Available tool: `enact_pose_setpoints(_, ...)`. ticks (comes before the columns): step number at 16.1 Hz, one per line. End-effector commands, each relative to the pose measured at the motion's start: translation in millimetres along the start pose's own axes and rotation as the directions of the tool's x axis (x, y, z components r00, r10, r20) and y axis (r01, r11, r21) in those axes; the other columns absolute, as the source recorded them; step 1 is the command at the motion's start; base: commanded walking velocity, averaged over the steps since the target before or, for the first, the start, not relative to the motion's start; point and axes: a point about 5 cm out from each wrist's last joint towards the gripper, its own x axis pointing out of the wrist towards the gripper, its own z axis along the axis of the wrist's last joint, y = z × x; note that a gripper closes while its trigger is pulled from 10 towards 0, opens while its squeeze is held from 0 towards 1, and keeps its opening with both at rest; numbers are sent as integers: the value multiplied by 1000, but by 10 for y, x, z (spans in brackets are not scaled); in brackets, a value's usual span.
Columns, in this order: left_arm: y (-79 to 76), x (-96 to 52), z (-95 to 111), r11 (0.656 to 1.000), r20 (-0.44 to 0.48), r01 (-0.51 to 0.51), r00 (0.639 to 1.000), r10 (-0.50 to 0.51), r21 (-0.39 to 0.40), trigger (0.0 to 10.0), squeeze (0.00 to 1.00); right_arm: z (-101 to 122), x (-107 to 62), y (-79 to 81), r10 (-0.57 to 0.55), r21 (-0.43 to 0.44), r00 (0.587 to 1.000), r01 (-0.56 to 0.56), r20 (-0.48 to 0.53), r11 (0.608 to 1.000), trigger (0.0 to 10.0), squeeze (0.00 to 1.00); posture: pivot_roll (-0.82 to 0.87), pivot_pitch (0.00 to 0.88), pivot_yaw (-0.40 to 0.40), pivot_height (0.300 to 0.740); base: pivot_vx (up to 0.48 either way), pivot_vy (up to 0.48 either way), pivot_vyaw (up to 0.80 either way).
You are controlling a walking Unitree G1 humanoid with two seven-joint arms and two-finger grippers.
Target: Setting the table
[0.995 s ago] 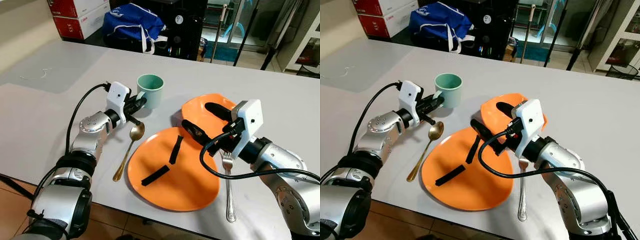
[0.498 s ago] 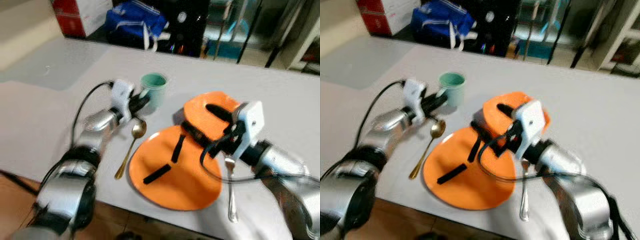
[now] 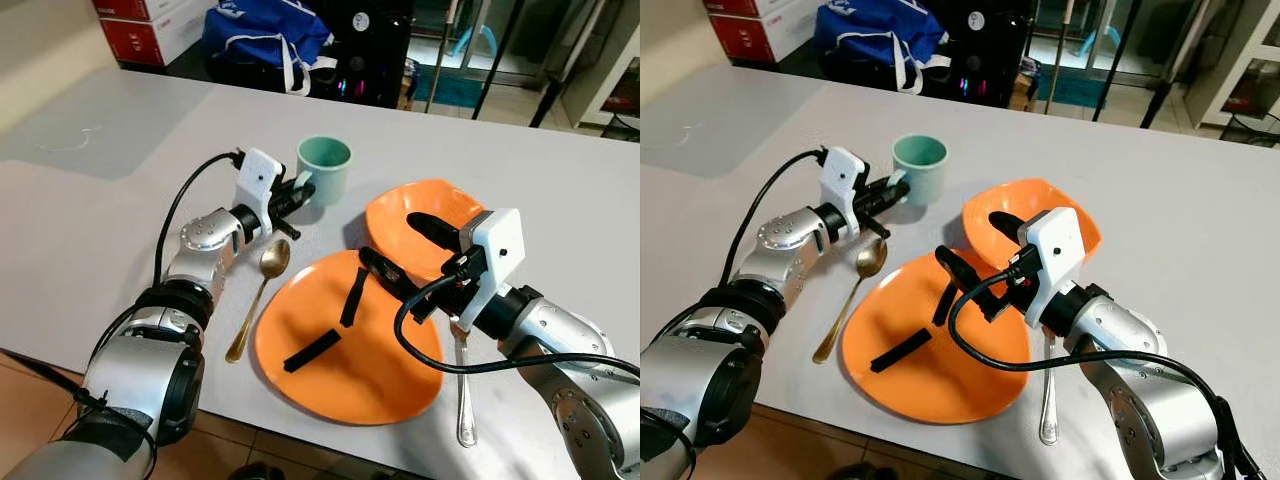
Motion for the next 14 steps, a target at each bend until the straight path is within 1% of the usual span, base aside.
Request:
enact_pose_setpoints(1,-6,34,76,999,5,29,1000,-29,36,10000,0,26,-34,19,-14,-9,1000,14,3,1000,10000,0,-80,94,50,740,0,0,0)
enact_pose_setpoints(4,-39,44,31,998,-14,36,999,-36,43,10000,0,13,-125,70,-10,2,1000,10,-23,1000,10000,0,-103,130,57,740,0,0,0)
enact_pose_setpoints(8,-63,56,-15,999,-32,22,999,-20,38,10000,0,-3,-196,115,-14,19,999,15,-46,1000,10000,0,-116,162,52,740,0,0,0)
enact_pose_setpoints(14,-157,107,-56,999,-42,34,999,-33,35,10000,0,-5,-215,170,-1,41,998,4,-63,999,10000,0,-125,181,48,740,0,0,0)
